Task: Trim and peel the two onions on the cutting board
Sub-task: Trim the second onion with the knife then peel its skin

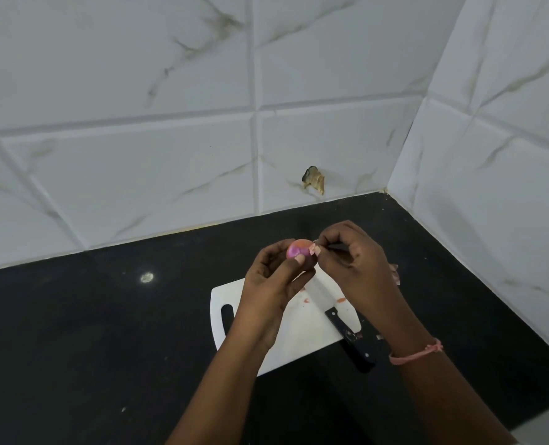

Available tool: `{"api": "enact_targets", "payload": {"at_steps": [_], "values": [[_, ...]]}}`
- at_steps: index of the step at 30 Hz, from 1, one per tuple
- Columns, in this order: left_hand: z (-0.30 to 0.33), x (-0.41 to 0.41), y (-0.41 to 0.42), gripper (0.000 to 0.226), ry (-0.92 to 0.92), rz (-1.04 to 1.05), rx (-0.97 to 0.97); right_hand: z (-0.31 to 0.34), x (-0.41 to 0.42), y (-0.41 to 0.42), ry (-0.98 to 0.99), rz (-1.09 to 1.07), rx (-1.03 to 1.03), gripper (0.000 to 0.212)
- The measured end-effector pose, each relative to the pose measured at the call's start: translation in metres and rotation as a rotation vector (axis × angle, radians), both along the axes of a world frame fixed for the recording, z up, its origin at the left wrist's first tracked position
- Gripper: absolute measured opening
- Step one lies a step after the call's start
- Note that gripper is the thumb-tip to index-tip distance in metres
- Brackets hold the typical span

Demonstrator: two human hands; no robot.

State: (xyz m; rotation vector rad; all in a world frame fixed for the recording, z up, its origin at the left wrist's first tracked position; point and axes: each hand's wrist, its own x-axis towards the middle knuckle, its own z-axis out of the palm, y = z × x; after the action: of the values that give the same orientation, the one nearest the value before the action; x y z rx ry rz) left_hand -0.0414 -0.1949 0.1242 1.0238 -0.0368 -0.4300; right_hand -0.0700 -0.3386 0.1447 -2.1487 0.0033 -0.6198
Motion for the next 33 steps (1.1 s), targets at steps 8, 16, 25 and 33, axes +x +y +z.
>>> {"api": "enact_targets", "payload": {"at_steps": [8,16,25,33], "values": [[0.001,-0.001,-0.012,0.028,0.208,-0.035,-0.067,-0.012,-0.003,-0.004,0.032,-0.066,0.162,0.021],[-0.004,-0.001,-0.015,0.028,0.194,-0.027,0.081,-0.018,-0.004,-0.008,0.069,-0.096,0.412,0.008],[-0.01,-0.006,-0.02,0.044,-0.014,0.099,0.216,-0.021,-0.01,-0.014,0.165,-0.089,0.295,0.015],[-0.011,-0.017,-0.026,0.051,-0.01,0.131,0.171,-0.021,-0.017,-0.01,0.016,-0.126,0.111,0.012]]}}
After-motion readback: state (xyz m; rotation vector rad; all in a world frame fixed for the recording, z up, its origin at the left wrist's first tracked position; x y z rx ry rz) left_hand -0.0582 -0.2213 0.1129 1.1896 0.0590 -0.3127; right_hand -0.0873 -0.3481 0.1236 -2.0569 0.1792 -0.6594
